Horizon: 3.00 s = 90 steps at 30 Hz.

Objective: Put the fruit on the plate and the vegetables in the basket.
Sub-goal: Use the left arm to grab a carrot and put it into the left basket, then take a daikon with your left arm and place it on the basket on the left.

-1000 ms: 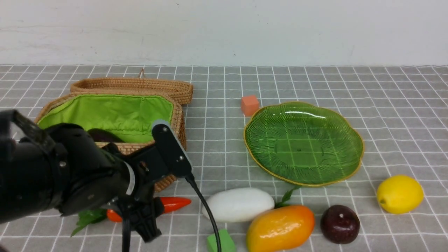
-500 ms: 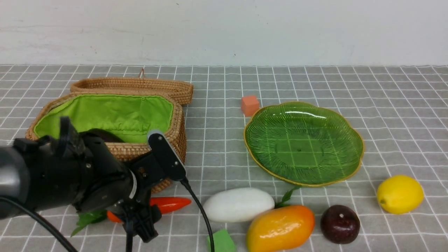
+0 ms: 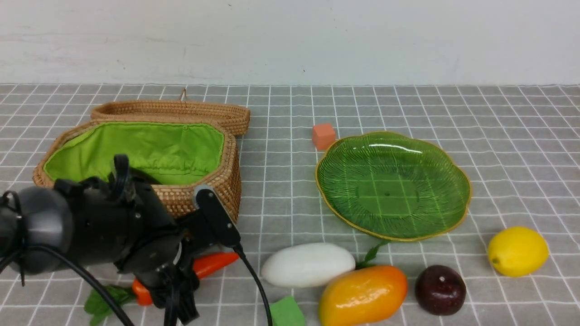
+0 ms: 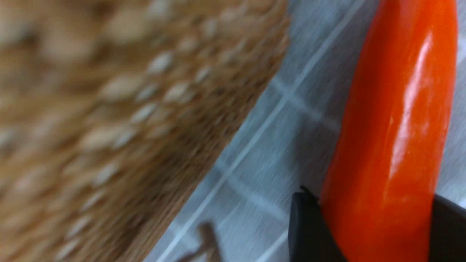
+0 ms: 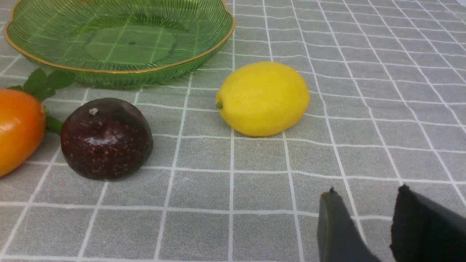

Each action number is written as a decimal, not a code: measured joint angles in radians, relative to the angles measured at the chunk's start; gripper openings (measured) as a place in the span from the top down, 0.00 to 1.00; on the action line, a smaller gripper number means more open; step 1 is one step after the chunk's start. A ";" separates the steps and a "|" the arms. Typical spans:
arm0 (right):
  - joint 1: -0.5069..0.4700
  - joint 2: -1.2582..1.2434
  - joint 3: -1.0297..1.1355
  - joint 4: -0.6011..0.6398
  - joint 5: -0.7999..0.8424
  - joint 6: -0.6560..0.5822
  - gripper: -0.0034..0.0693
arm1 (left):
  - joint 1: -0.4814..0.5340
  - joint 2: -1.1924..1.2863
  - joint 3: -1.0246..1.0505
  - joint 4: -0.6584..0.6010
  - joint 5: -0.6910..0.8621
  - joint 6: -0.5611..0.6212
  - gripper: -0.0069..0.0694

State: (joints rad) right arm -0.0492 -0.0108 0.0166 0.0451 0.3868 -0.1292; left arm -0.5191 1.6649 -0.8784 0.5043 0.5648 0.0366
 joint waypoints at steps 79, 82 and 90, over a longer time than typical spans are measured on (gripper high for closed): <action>0.000 0.000 0.000 0.000 0.000 0.000 0.62 | -0.155 0.350 -0.742 -0.540 0.411 0.360 0.12; 0.000 0.000 0.000 0.000 0.000 0.000 0.62 | -0.155 0.375 -0.743 -0.539 0.394 0.360 0.12; 0.000 0.000 0.000 0.000 0.000 0.000 0.62 | -0.154 0.432 -0.745 -0.535 0.382 0.360 0.20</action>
State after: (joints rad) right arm -0.0492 -0.0108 0.0166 0.0451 0.3868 -0.1292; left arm -0.6735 2.0970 -1.6233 -0.0307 0.9466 0.3970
